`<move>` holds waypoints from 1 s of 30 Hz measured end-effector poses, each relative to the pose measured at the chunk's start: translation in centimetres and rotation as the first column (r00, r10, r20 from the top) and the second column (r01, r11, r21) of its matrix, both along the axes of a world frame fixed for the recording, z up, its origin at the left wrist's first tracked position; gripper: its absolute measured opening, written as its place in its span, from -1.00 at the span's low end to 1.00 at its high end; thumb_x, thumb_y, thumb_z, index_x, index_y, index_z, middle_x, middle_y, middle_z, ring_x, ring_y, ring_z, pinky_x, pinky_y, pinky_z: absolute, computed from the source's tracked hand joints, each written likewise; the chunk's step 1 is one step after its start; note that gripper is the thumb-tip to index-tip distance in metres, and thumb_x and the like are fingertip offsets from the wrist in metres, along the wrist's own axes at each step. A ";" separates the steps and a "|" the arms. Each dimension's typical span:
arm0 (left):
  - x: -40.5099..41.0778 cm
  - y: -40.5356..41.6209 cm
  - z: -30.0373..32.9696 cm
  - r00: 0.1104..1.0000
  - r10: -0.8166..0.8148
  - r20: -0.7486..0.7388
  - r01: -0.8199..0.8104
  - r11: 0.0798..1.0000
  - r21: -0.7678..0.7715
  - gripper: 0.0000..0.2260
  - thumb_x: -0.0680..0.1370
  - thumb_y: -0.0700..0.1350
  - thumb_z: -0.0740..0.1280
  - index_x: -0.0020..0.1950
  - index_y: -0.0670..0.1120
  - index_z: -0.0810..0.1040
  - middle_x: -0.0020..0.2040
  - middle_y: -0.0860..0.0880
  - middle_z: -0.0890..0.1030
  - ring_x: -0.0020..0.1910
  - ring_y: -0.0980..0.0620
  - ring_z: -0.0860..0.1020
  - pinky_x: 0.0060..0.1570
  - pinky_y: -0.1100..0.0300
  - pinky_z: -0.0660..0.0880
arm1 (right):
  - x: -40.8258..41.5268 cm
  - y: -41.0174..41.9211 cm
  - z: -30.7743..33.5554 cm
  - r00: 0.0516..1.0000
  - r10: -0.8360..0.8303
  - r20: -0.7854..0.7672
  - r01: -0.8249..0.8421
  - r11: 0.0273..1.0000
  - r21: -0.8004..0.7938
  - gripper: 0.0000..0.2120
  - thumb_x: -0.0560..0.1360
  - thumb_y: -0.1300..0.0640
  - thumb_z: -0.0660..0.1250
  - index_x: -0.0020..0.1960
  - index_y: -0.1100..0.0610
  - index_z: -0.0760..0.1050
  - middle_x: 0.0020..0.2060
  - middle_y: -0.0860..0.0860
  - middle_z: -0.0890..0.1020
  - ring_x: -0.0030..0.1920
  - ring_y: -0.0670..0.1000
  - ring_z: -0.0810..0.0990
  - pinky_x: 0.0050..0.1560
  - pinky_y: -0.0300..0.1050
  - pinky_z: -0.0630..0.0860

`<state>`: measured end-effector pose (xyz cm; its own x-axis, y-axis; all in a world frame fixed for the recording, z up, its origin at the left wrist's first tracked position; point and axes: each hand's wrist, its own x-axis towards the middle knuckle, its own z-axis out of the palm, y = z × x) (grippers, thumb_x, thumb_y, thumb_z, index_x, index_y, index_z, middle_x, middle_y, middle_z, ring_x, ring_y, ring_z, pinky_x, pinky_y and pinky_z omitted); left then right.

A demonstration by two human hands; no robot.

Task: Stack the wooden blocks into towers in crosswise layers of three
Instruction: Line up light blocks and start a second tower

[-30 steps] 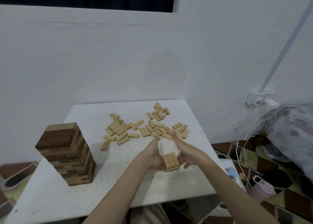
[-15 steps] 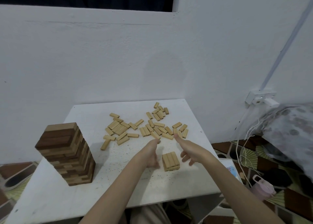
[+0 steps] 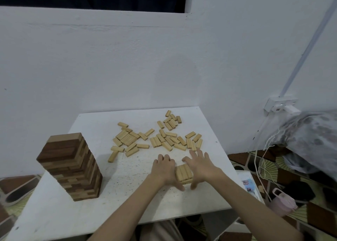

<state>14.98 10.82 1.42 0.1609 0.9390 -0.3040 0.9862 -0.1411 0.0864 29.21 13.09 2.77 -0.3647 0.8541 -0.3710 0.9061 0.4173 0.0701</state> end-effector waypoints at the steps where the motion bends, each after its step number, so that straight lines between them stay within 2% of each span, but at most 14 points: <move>1: 0.1 0.0 -0.1 1.000 -0.003 -0.003 0.003 1.000 0.009 -0.18 0.25 0.39 0.40 0.32 -0.11 0.36 0.23 -0.07 0.36 0.23 -0.08 0.26 0.20 0.07 0.30 | 0.0 0.1 0.0 1.000 0.003 0.009 -0.004 1.000 0.011 -0.05 0.29 -0.12 0.54 0.51 0.02 0.11 0.52 0.13 0.02 0.50 0.24 -0.06 0.45 0.21 -0.01; 9: 0.3 0.4 0.0 1.000 -0.018 0.011 0.018 1.000 -0.002 -0.29 0.30 0.30 0.43 0.28 -0.10 0.40 0.22 -0.08 0.38 0.23 -0.08 0.26 0.22 0.06 0.31 | 0.0 0.7 -0.4 1.000 0.007 0.015 -0.007 1.000 -0.012 -0.16 0.29 -0.15 0.53 0.45 -0.01 0.22 0.48 0.09 0.12 0.47 0.19 0.03 0.41 0.14 0.08; 17: 0.6 0.5 -0.3 0.999 -0.034 0.039 0.032 0.999 0.037 -0.38 0.34 0.24 0.44 0.24 -0.12 0.46 0.23 -0.08 0.38 0.25 -0.09 0.27 0.24 0.06 0.32 | 0.1 0.5 -0.5 1.000 0.020 0.000 -0.020 1.000 -0.010 -0.33 0.35 -0.13 0.48 0.37 0.01 0.31 0.35 0.06 0.29 0.42 0.16 0.15 0.35 0.10 0.16; 22: 0.6 0.5 -0.6 0.999 -0.027 0.044 0.025 0.999 0.041 -0.36 0.33 0.25 0.44 0.24 -0.12 0.46 0.23 -0.07 0.39 0.25 -0.09 0.26 0.24 0.06 0.32 | 0.2 0.4 -0.3 1.000 0.019 -0.013 -0.020 1.000 -0.018 -0.33 0.36 -0.13 0.47 0.36 0.02 0.31 0.32 0.06 0.33 0.39 0.15 0.19 0.34 0.09 0.17; 30: 0.5 0.5 -0.8 0.999 -0.007 0.046 0.006 1.000 0.028 -0.38 0.33 0.22 0.45 0.25 -0.11 0.46 0.25 -0.08 0.38 0.27 -0.11 0.25 0.25 0.05 0.31 | -0.3 0.1 0.0 0.998 0.026 -0.056 -0.028 0.999 -0.036 -0.27 0.33 -0.17 0.48 0.40 -0.03 0.27 0.39 0.06 0.26 0.45 0.16 0.11 0.39 0.13 0.09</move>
<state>15.44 11.35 0.58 0.1800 0.9460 -0.2697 0.9804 -0.1501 0.1278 28.90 13.15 2.77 -0.4081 0.8300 -0.3802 0.8967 0.4426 0.0039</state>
